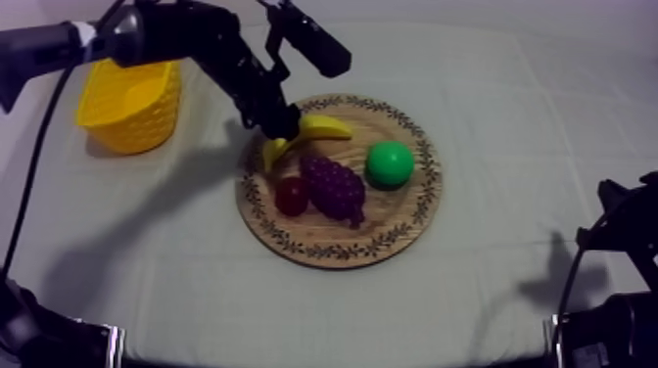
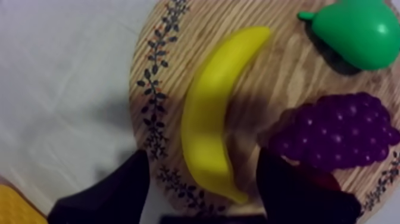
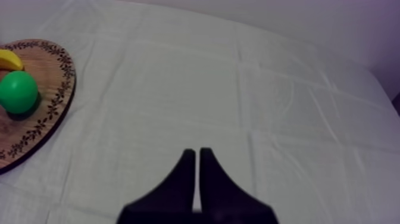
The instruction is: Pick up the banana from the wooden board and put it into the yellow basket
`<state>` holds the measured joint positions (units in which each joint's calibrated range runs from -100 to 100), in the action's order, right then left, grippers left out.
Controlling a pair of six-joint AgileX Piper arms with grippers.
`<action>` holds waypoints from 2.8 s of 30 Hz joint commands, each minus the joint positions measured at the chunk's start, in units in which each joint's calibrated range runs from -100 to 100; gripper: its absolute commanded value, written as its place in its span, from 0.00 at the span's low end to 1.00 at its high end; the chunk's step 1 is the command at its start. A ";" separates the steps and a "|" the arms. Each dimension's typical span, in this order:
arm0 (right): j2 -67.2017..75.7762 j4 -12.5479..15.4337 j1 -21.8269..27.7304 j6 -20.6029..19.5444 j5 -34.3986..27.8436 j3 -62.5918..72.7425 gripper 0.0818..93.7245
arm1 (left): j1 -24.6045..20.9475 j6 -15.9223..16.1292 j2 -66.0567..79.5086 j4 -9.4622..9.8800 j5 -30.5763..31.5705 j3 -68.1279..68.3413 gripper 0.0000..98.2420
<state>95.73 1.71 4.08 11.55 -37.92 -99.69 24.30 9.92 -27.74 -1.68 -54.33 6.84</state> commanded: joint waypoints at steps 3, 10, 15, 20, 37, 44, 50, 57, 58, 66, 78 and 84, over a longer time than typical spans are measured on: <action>0.02 0.02 -0.02 0.00 0.02 0.03 0.00 | 0.35 -2.03 -4.33 0.88 -5.46 -6.50 0.68; 0.02 0.02 -0.02 0.02 0.02 0.03 0.00 | 0.84 -3.72 -9.72 1.71 -11.86 -13.29 0.67; 0.02 0.02 -0.02 0.01 0.02 0.03 0.00 | 0.71 -4.50 -12.56 1.90 -15.05 -16.03 0.67; 0.02 0.02 -0.02 0.00 0.02 0.03 0.00 | 0.78 -4.91 -14.66 2.11 -17.43 -18.66 0.61; 0.02 0.02 -0.02 0.00 0.02 0.03 0.00 | 2.09 -9.28 -18.19 5.72 -21.95 -21.72 0.36; 0.02 0.02 -0.02 0.00 0.02 0.03 0.00 | 2.23 -10.04 -15.61 7.40 -21.22 -20.44 0.35; 0.02 0.02 -0.02 0.00 0.02 0.03 0.00 | 1.28 -10.53 -10.55 9.60 -24.37 -21.45 0.35; 0.02 0.02 -0.02 0.02 0.02 0.03 0.00 | -3.26 -9.03 -3.12 11.62 -29.24 -25.95 0.36; 0.02 0.02 -0.02 0.02 0.02 0.03 0.00 | -4.30 -8.76 -2.12 11.70 -29.41 -26.08 0.36; 0.02 0.02 -0.02 0.00 0.02 0.03 0.00 | -12.72 -6.98 3.54 13.14 -30.58 -24.42 0.36; 0.02 0.02 -0.02 0.00 0.02 0.03 0.00 | -20.86 -6.37 3.09 13.79 -28.23 -19.06 0.36; 0.02 0.02 -0.02 0.02 0.02 0.03 0.00 | -22.85 -6.51 0.48 13.59 -24.94 -16.82 0.37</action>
<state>95.73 1.71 4.08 11.57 -37.93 -99.69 1.76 3.45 -26.86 11.98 -79.84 -10.24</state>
